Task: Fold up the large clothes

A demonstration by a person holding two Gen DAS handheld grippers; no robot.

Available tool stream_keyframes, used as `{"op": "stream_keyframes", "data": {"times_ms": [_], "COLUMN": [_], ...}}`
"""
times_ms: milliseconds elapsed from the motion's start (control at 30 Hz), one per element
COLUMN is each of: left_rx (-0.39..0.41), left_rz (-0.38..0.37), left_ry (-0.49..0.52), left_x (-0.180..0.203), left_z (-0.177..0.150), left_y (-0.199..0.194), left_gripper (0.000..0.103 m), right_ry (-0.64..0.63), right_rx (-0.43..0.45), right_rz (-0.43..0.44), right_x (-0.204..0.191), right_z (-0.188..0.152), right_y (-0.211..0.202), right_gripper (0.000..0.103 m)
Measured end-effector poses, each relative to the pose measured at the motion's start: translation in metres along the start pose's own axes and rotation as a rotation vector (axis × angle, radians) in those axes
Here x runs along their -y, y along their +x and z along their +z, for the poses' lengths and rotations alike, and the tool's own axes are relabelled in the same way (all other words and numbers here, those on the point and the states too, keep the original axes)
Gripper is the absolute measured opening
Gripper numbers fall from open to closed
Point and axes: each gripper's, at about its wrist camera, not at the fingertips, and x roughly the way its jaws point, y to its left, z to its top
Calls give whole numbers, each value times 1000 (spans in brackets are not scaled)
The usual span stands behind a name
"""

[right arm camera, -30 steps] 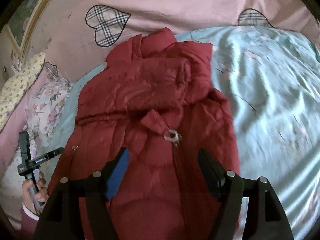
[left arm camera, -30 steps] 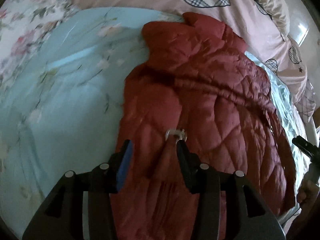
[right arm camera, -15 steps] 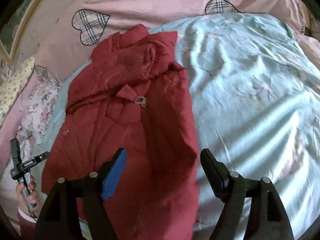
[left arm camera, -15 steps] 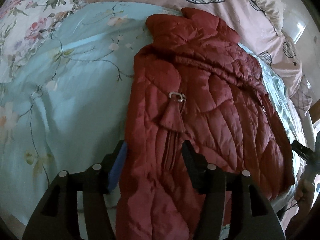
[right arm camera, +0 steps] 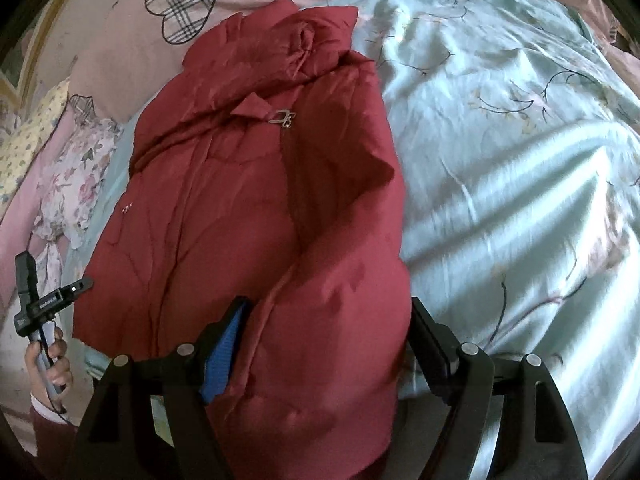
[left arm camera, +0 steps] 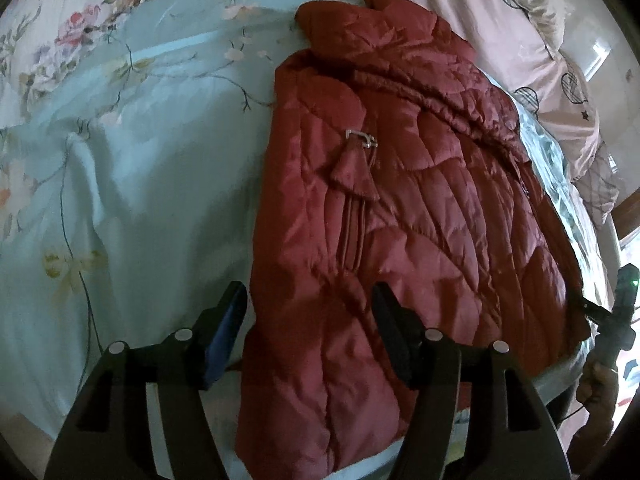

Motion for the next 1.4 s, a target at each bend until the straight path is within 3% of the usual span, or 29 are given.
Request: {"op": "stream_keyframes", "data": {"times_ms": [233,633,700,767,800,867,967,1167,1400], "left_rx": [-24,-37,-32,-27,-24,-18,-12,15,82], "left_rz": [-22,-55,-59,-70,-72,-83,-108,-116,-185], "left_ry": [24,50,57,69,73,73,51,74,85], "left_x": [1,6,8,11,12,11,8,10,9], "left_z": [-15,-32,-33,-34,-34,-35,-36,-37,-25], "left_y": [-1,1,1,0,-1,-3,-6,-20,-52], "left_gripper": [64,64,64,63,58,37,24,19,16], "right_ry": [20,53,47,35,30,26,24,-6,25], "right_rx": [4,11,18,27,31,39,44,55,112], "right_rz": [9,47,44,54,55,69,96,150,320], "right_x": [9,12,10,7,6,5,3,0,9], "right_z": [-13,-19,-20,-21,-22,-23,-24,-26,-24], "right_y": [-11,-9,-10,-12,-13,-16,-20,-32,-56], "right_gripper": [55,57,53,43,41,35,31,27,25]}}
